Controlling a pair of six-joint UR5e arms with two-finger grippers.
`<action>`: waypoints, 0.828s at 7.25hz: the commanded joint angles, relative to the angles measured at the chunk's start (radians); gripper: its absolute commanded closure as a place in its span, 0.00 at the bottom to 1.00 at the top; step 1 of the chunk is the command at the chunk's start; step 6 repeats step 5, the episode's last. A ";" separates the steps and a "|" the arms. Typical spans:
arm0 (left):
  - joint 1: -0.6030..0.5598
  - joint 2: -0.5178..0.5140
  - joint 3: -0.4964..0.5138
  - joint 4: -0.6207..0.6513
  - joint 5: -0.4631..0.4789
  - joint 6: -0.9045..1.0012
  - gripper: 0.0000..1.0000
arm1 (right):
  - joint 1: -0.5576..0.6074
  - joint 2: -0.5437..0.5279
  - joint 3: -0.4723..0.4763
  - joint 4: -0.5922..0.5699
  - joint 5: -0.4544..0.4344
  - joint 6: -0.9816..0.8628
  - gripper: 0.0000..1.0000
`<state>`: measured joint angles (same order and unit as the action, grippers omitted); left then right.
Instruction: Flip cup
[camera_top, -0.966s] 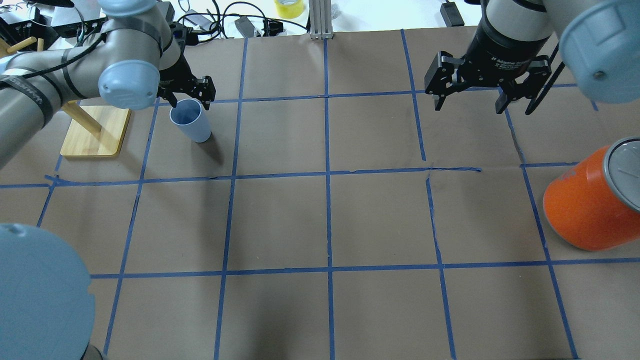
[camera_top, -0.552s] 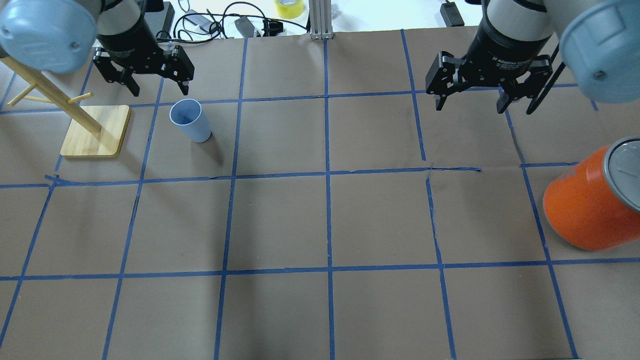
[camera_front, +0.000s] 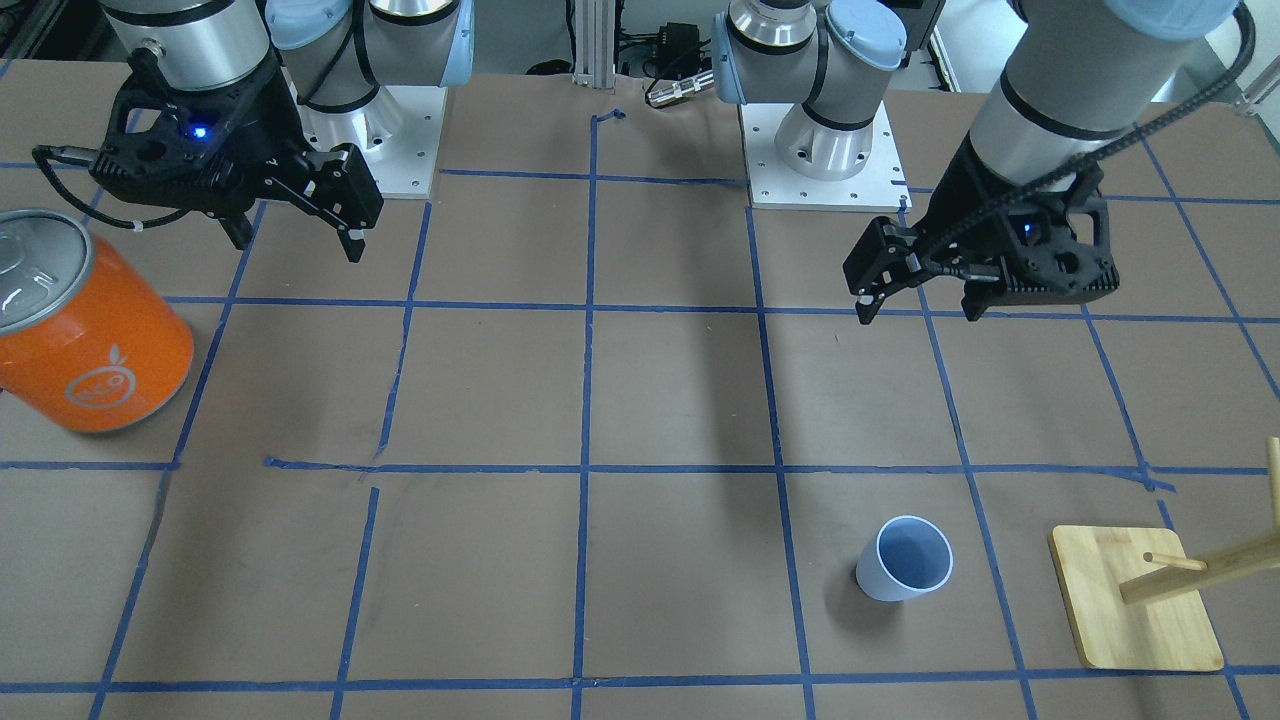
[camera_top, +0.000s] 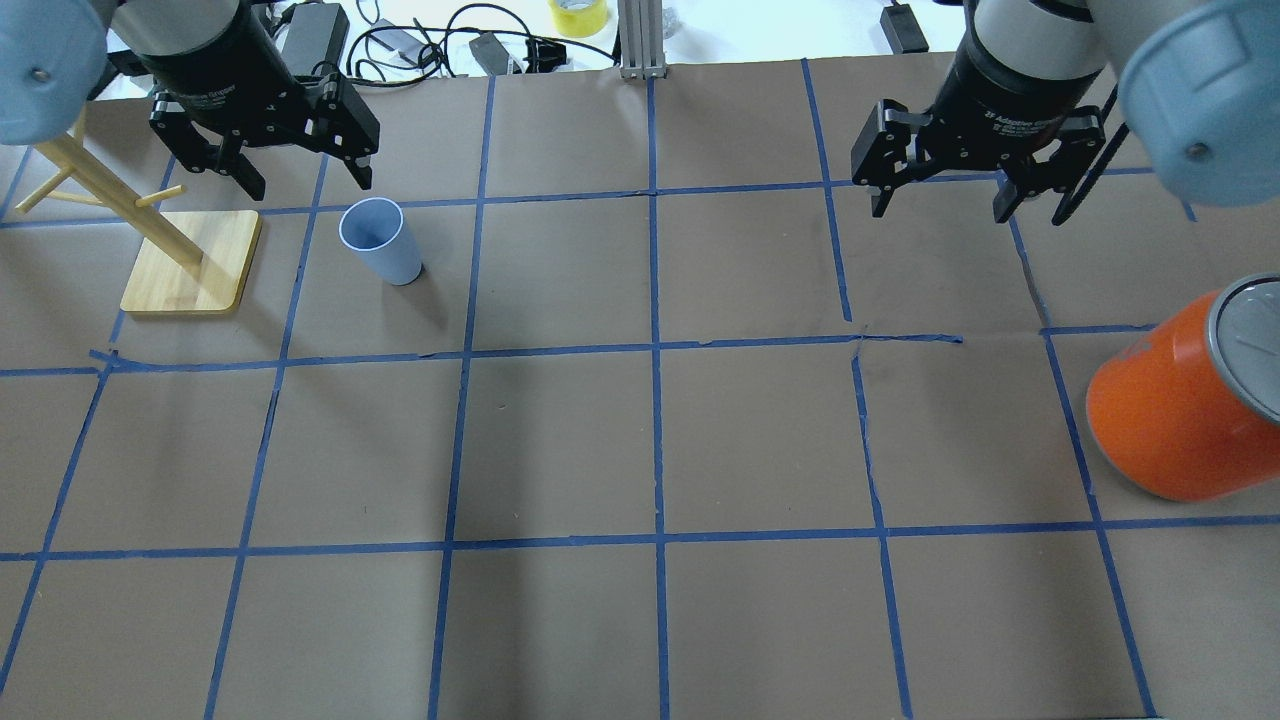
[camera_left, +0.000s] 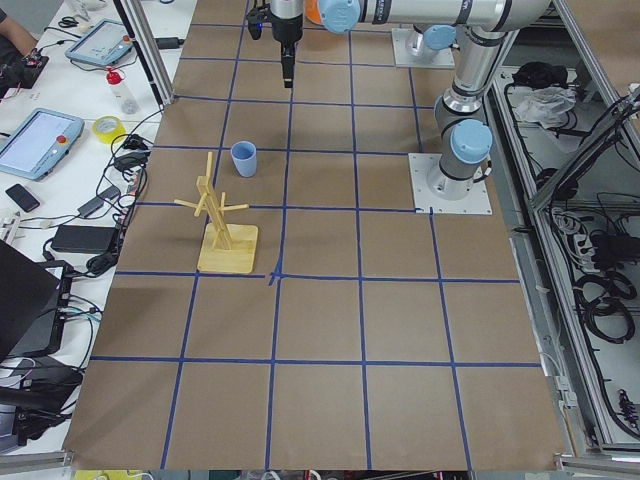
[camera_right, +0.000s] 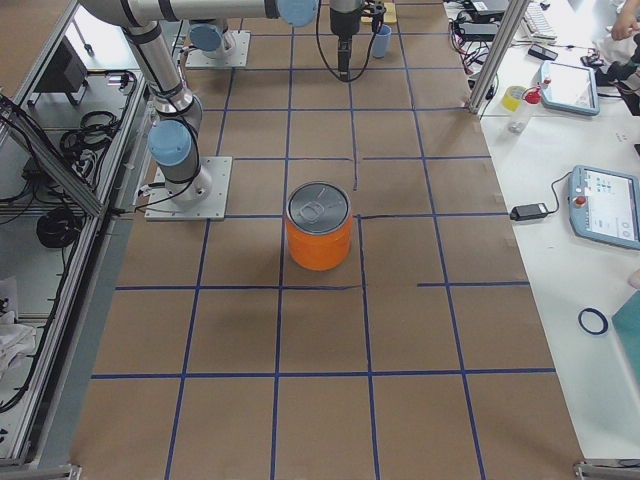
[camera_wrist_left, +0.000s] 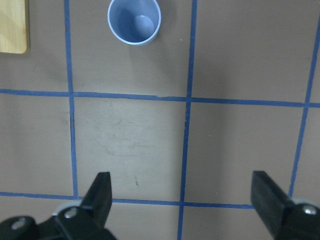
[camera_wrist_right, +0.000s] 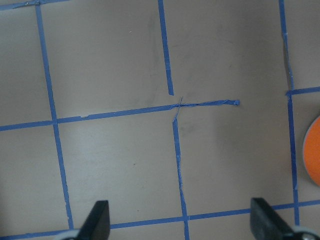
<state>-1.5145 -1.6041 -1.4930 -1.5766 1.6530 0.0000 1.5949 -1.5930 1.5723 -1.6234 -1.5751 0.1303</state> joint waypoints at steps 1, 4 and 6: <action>-0.001 0.039 -0.012 -0.028 0.027 0.002 0.00 | 0.000 0.001 0.000 0.000 -0.003 -0.037 0.00; -0.001 0.041 -0.033 -0.017 -0.038 -0.006 0.00 | 0.004 0.005 0.000 -0.001 0.035 -0.046 0.00; -0.003 0.044 -0.033 -0.017 -0.042 -0.006 0.00 | 0.000 0.008 0.000 -0.003 0.024 -0.075 0.00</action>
